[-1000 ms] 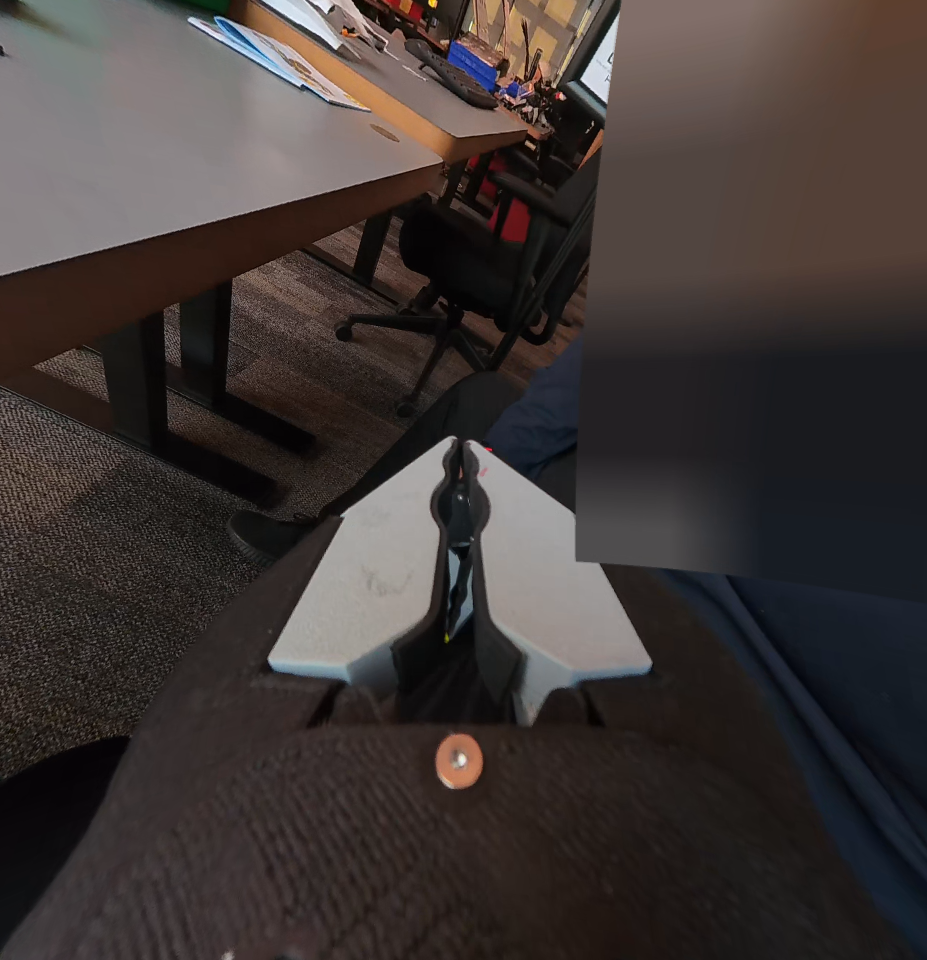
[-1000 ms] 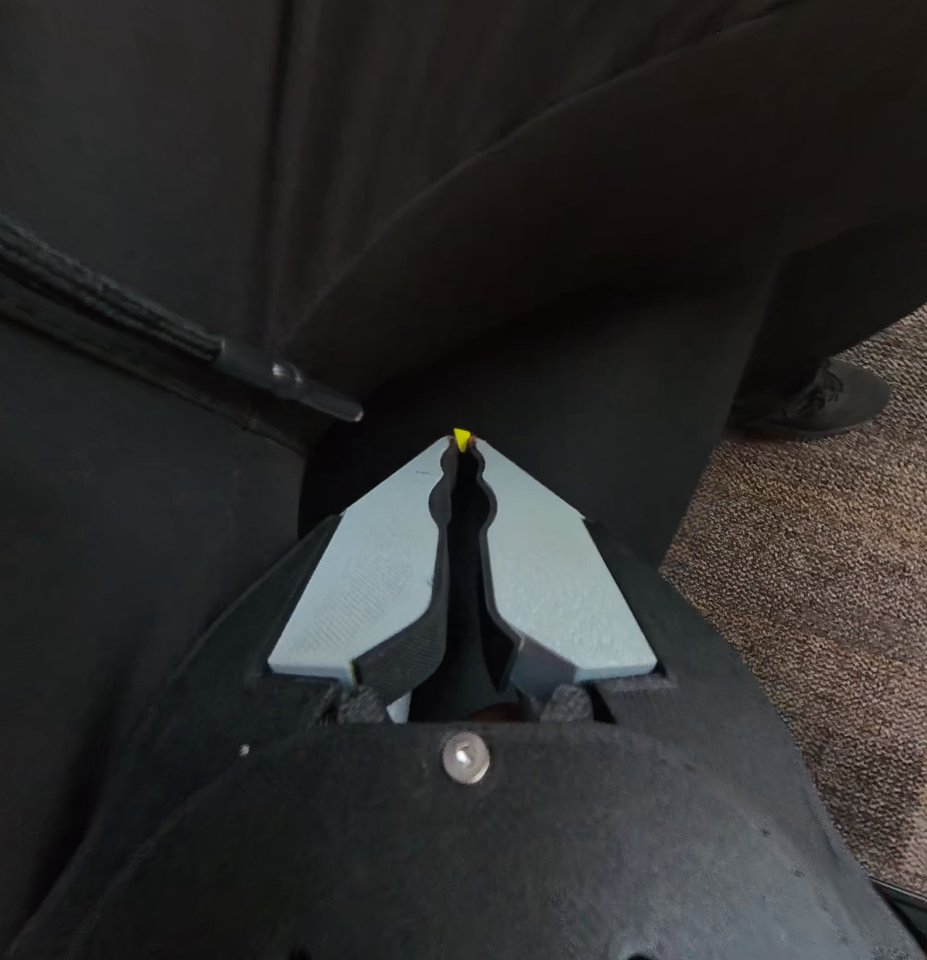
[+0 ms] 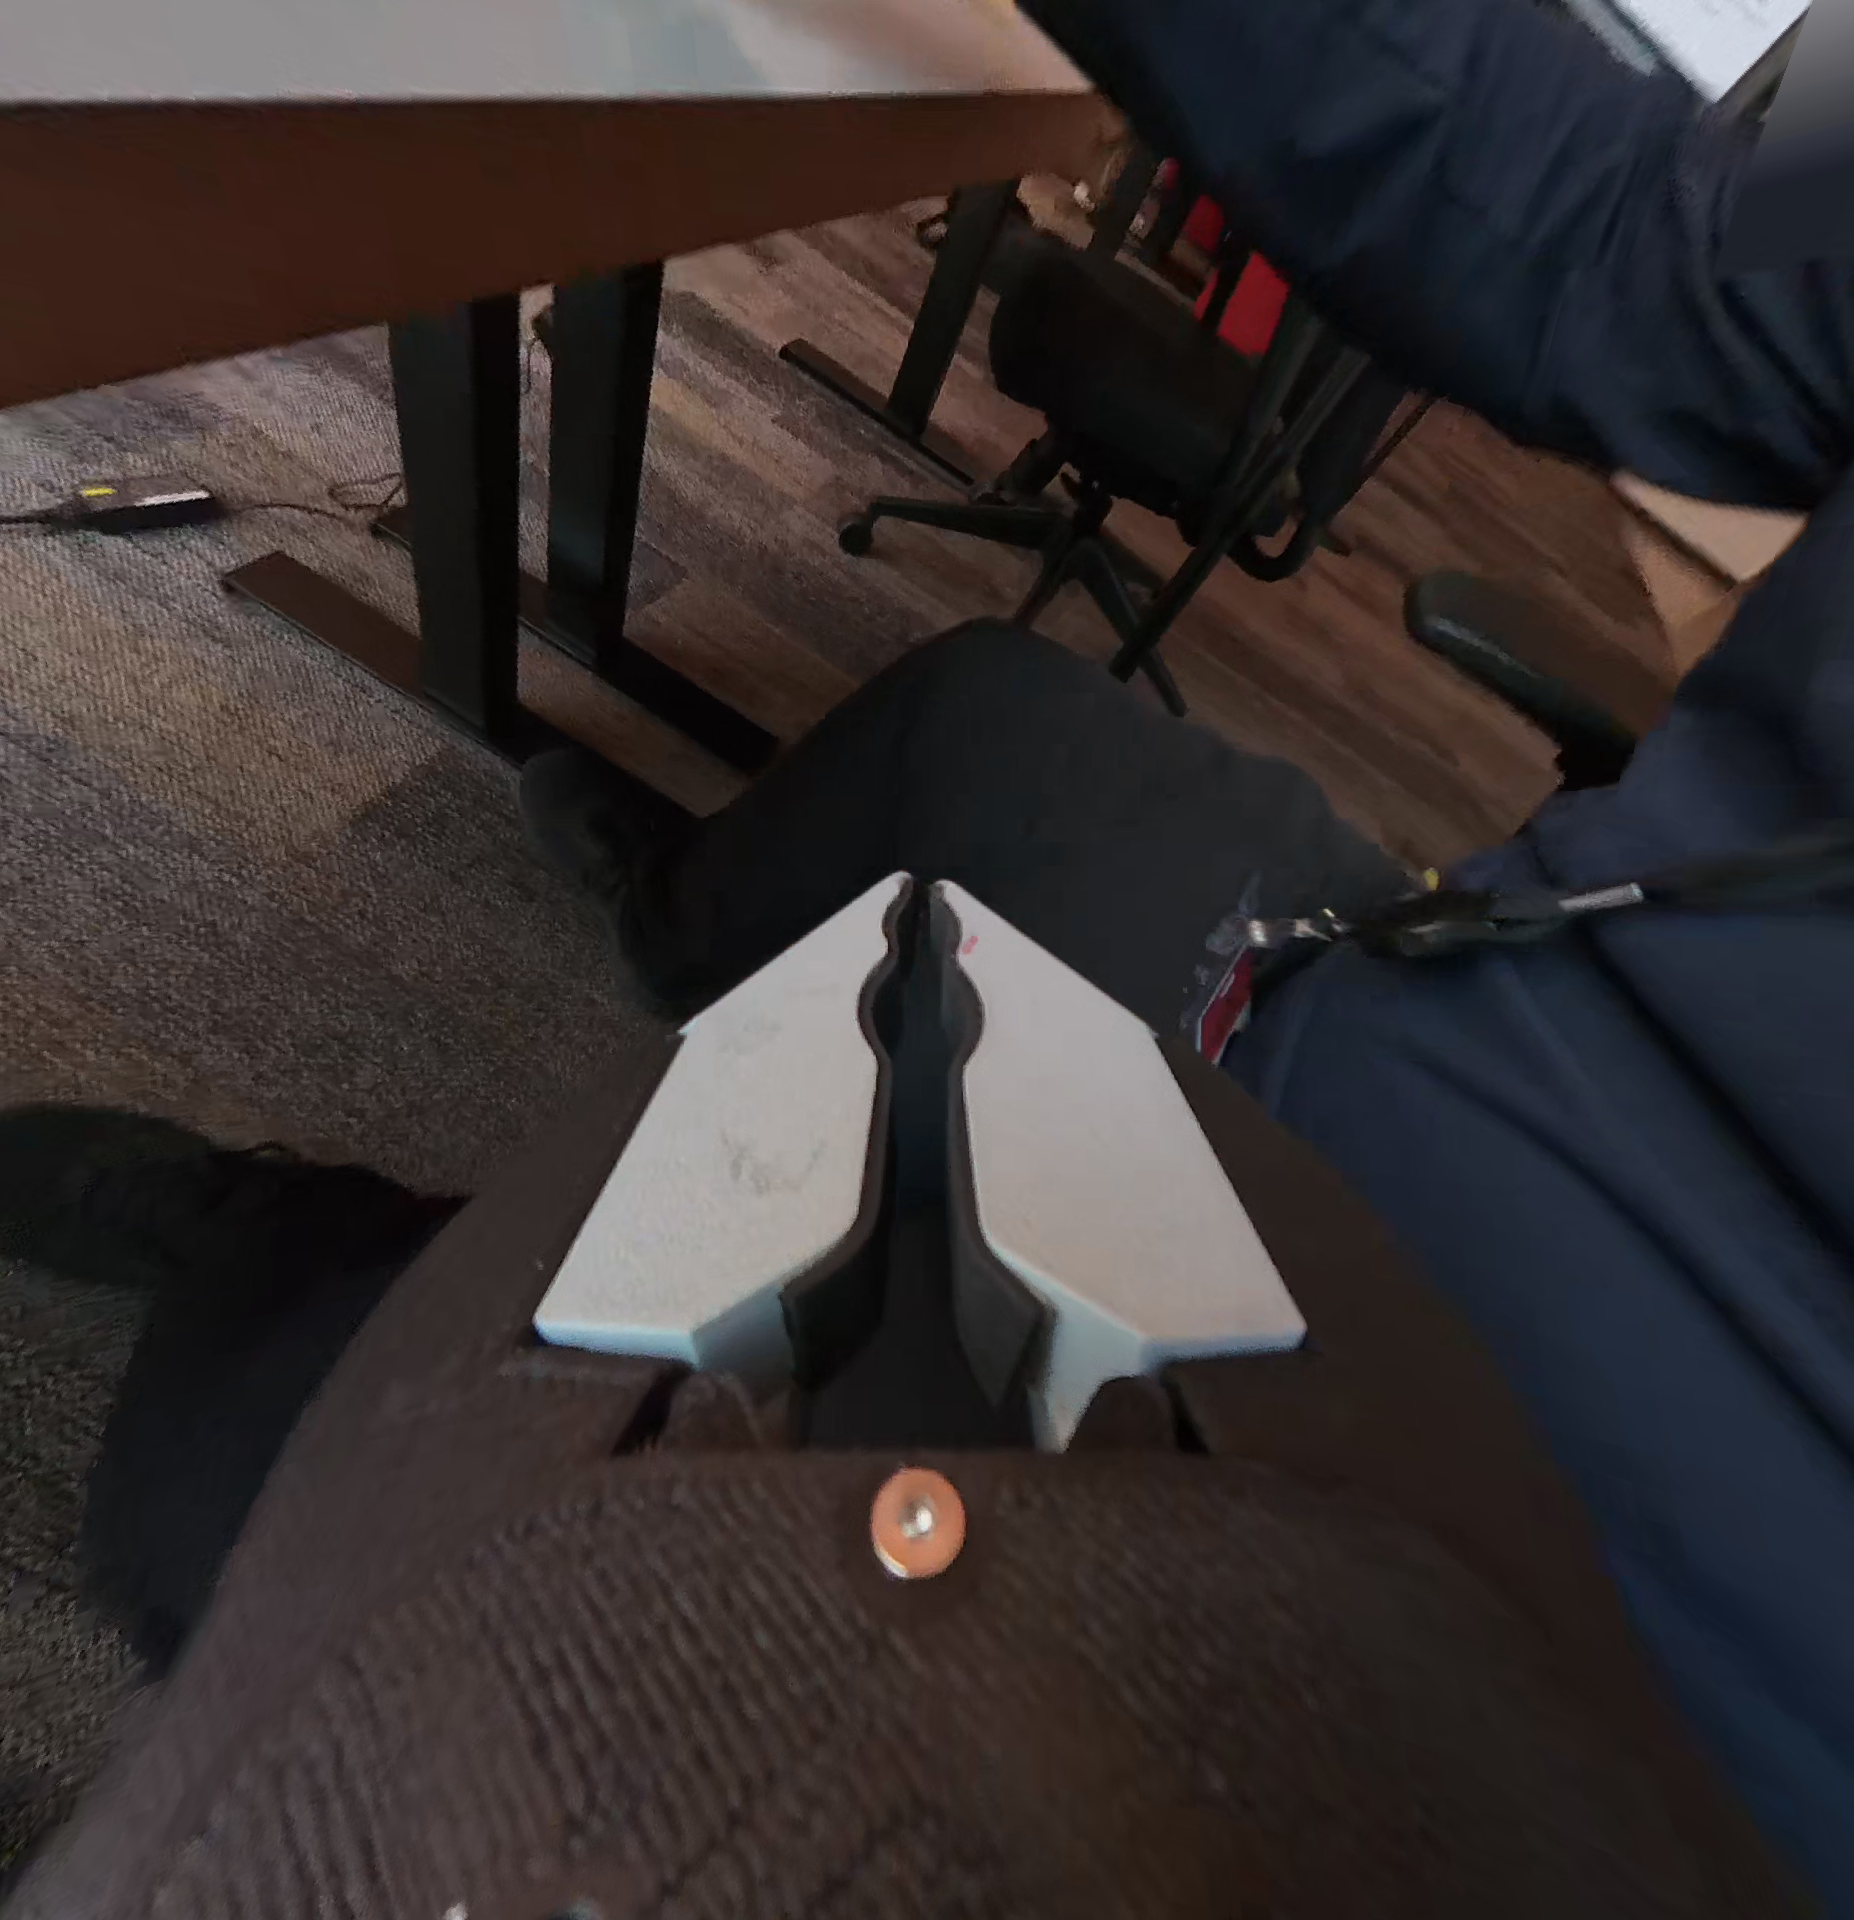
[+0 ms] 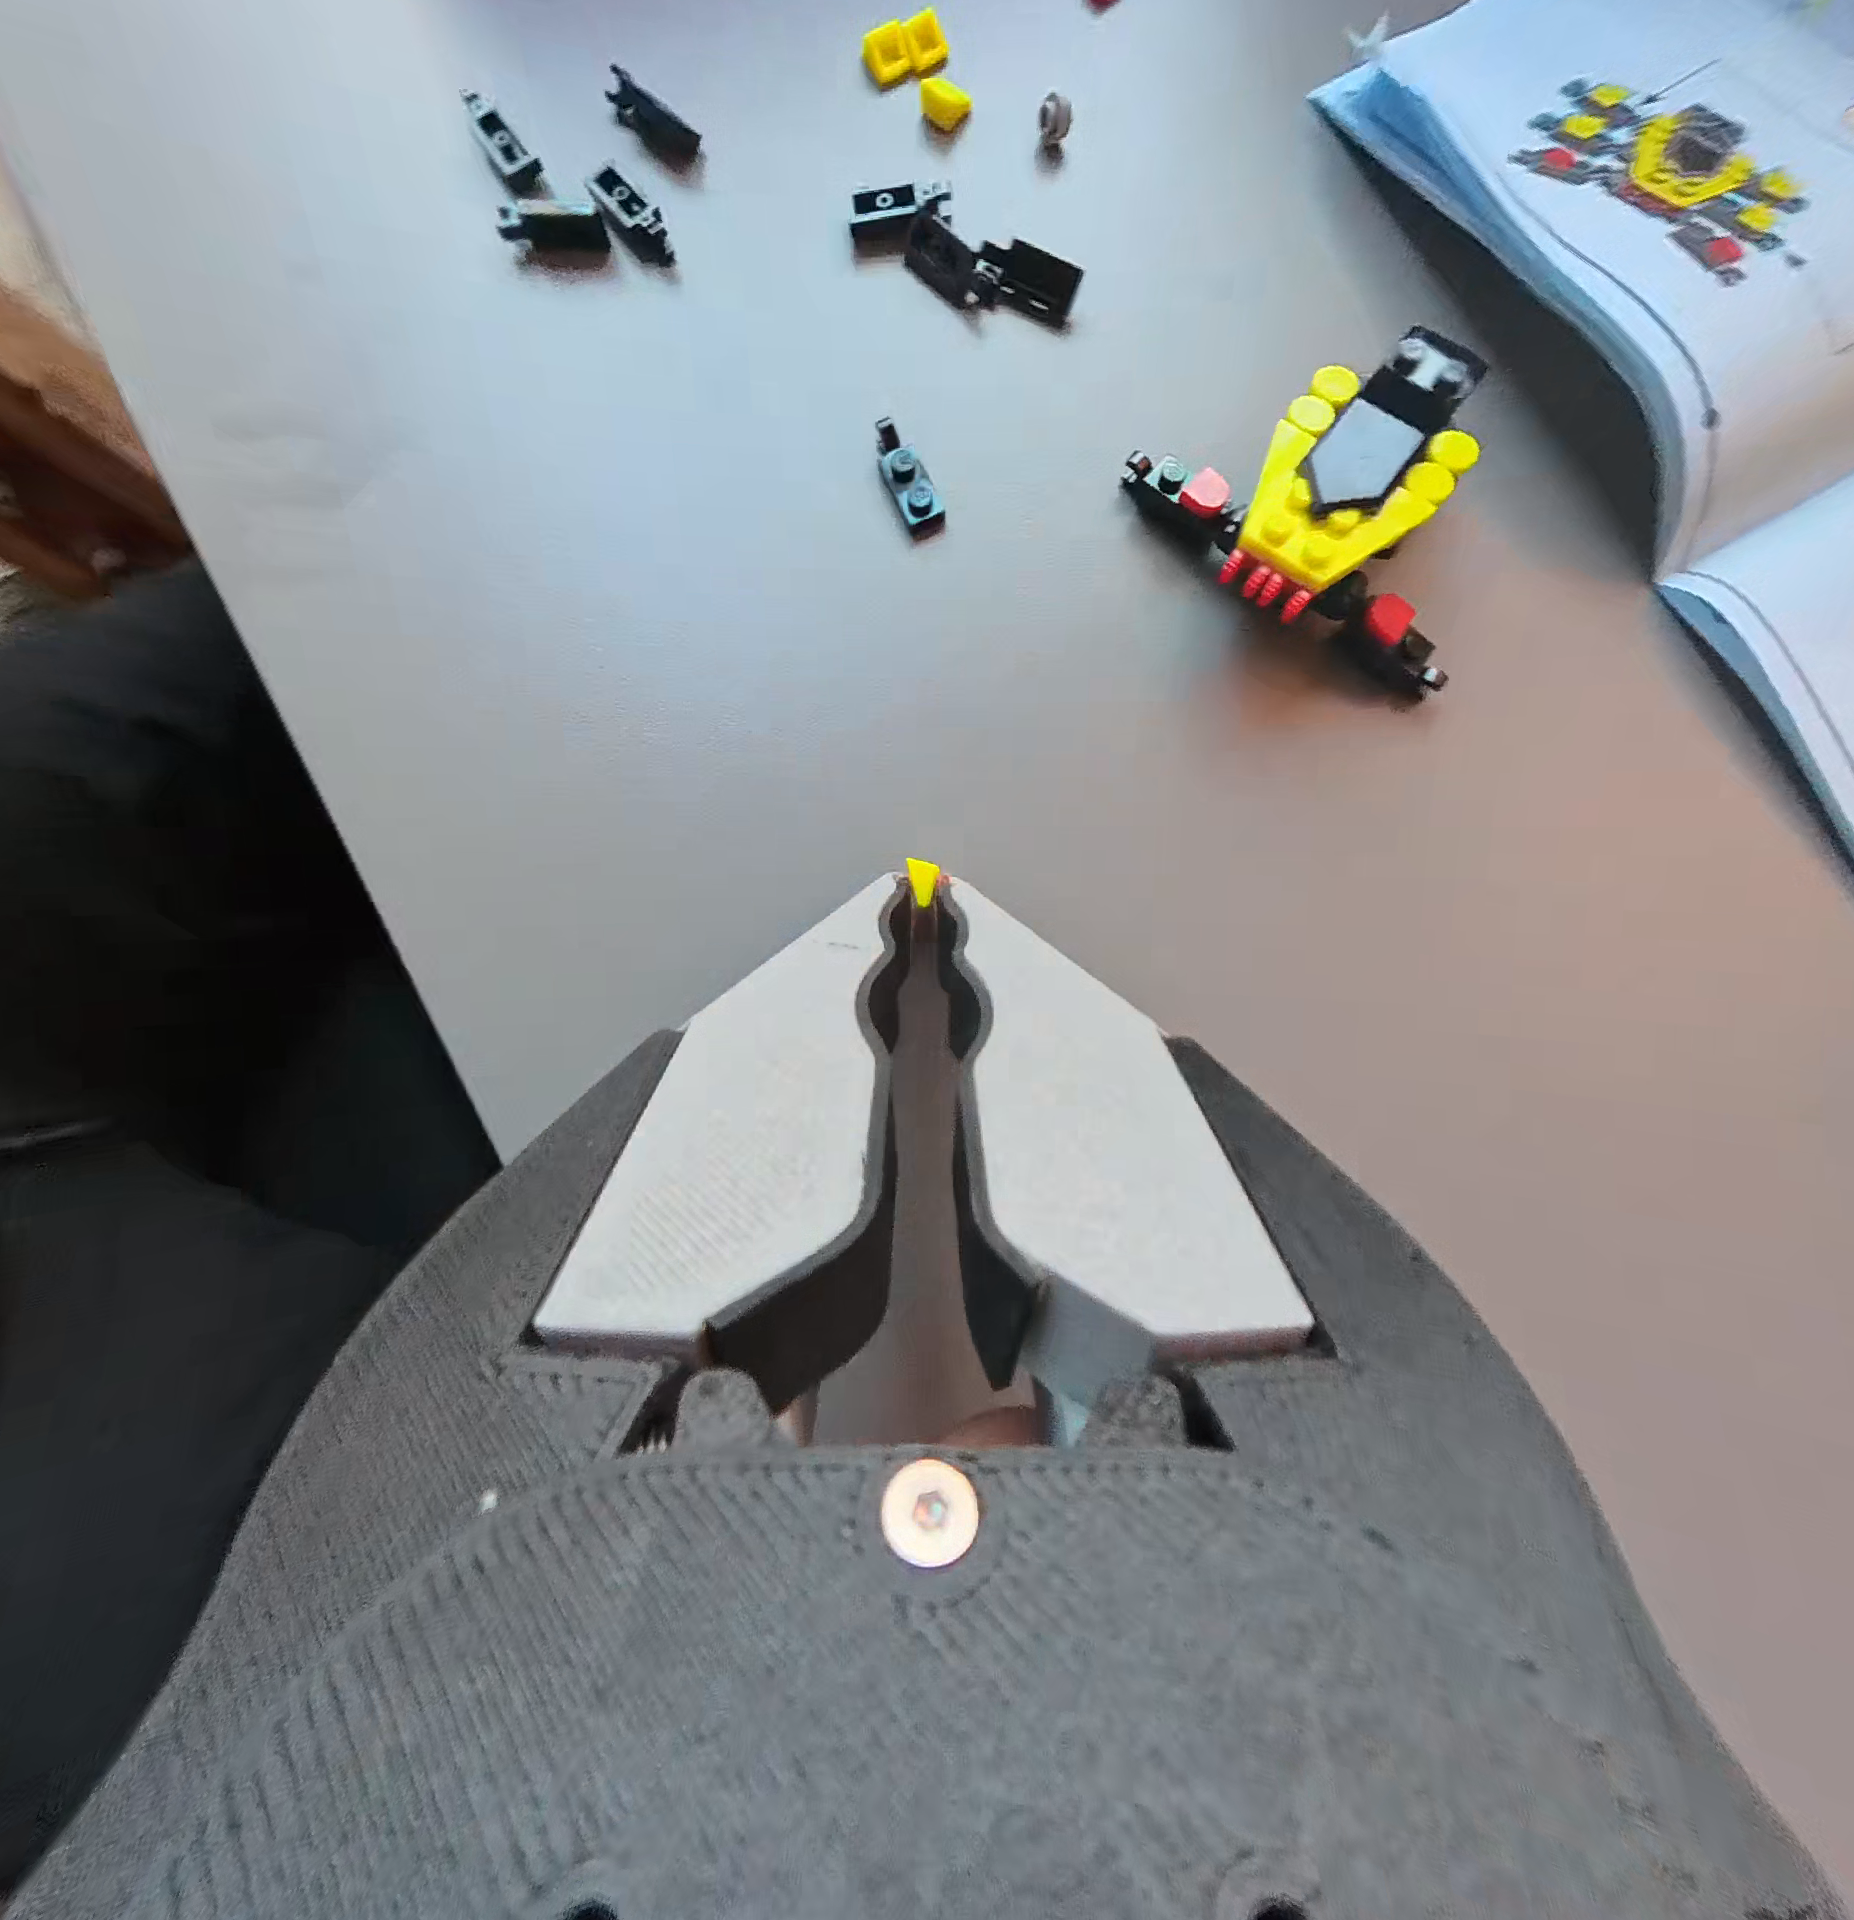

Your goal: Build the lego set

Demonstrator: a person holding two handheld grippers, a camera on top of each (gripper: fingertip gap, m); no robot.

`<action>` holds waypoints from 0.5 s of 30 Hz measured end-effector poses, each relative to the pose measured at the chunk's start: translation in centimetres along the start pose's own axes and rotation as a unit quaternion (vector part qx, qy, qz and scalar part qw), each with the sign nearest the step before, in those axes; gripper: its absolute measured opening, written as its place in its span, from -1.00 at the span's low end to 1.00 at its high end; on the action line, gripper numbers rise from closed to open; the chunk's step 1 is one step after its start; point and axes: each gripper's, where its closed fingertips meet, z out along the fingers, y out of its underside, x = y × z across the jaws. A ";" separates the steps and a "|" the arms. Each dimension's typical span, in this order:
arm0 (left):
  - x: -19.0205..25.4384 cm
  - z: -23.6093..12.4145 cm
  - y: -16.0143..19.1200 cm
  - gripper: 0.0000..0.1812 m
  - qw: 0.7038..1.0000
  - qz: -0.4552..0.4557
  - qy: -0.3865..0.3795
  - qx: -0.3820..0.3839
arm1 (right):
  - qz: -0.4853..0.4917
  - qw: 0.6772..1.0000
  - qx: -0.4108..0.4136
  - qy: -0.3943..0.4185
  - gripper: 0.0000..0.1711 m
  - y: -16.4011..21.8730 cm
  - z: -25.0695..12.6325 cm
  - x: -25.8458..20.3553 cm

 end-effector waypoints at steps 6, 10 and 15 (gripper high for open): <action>-3.8 0.9 -1.6 -0.95 0.998 0.041 -0.052 0.006 | -0.049 0.998 -0.008 -0.028 -0.90 -1.7 1.0 2.3; -3.7 2.0 -6.6 -0.92 0.996 0.076 -0.003 0.044 | -0.062 0.998 -0.007 -0.032 -0.86 -2.3 1.5 3.8; -3.1 4.0 -13.6 -0.86 0.978 0.206 0.012 0.037 | -0.058 0.996 -0.018 -0.061 -0.81 -1.8 0.8 4.3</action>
